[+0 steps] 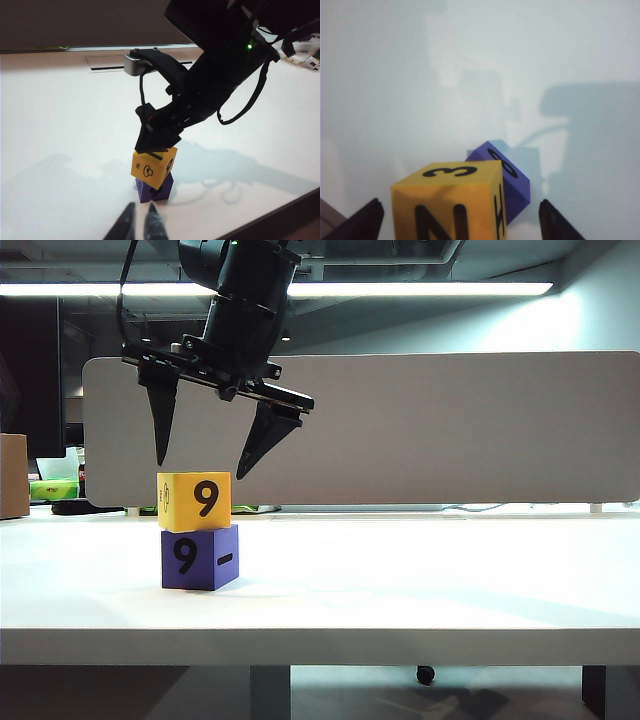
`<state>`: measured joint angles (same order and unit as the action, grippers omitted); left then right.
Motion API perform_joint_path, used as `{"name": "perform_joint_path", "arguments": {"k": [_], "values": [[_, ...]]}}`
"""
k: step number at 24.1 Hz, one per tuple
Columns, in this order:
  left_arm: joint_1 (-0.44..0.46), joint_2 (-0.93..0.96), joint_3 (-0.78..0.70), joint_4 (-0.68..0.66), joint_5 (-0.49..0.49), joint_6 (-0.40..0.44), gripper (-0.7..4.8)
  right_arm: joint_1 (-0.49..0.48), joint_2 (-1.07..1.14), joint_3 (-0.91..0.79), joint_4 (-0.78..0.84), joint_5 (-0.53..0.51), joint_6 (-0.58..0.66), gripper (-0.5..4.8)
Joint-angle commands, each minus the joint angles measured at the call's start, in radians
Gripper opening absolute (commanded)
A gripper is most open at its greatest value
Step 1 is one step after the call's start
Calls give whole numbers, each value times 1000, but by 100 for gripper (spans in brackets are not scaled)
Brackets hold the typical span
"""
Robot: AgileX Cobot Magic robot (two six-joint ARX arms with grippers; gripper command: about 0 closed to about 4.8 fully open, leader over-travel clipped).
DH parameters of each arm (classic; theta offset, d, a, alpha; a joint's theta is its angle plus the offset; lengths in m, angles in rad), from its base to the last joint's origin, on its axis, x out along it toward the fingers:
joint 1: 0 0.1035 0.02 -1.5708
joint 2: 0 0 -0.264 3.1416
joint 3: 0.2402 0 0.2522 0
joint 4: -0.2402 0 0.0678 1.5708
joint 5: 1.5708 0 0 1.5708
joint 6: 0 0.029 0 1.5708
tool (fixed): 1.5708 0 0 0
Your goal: Stack the letter block on the right onto the letter block on the left.
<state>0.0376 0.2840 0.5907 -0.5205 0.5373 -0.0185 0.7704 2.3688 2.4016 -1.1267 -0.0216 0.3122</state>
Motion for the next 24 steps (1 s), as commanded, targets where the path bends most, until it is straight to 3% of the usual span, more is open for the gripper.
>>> {"name": "perform_joint_path", "arguments": {"k": [1,2,4,6,8,10,14,20,24], "values": [[0,1,6,-2,-3,3,26,2,-12,60,24,13,-56,371],[0,1,6,-3,-3,3,26,2,-12,116,20,32,-79,203],[0,0,6,14,-1,3,26,4,-19,200,11,51,-166,-3],[0,2,5,74,-6,-6,26,18,-43,241,10,115,-249,-3],[0,2,3,139,-57,-69,26,27,-78,243,22,144,-322,-3],[0,-8,-19,222,-179,-143,26,29,-115,243,74,134,-341,-3],[0,-91,-115,285,-384,-151,26,41,-173,243,214,114,-373,-3],[0,-278,-258,325,-496,-199,26,48,-225,243,282,44,-448,-3],[2,-277,-288,365,-499,-134,26,49,-257,243,286,37,-497,-3]]}}
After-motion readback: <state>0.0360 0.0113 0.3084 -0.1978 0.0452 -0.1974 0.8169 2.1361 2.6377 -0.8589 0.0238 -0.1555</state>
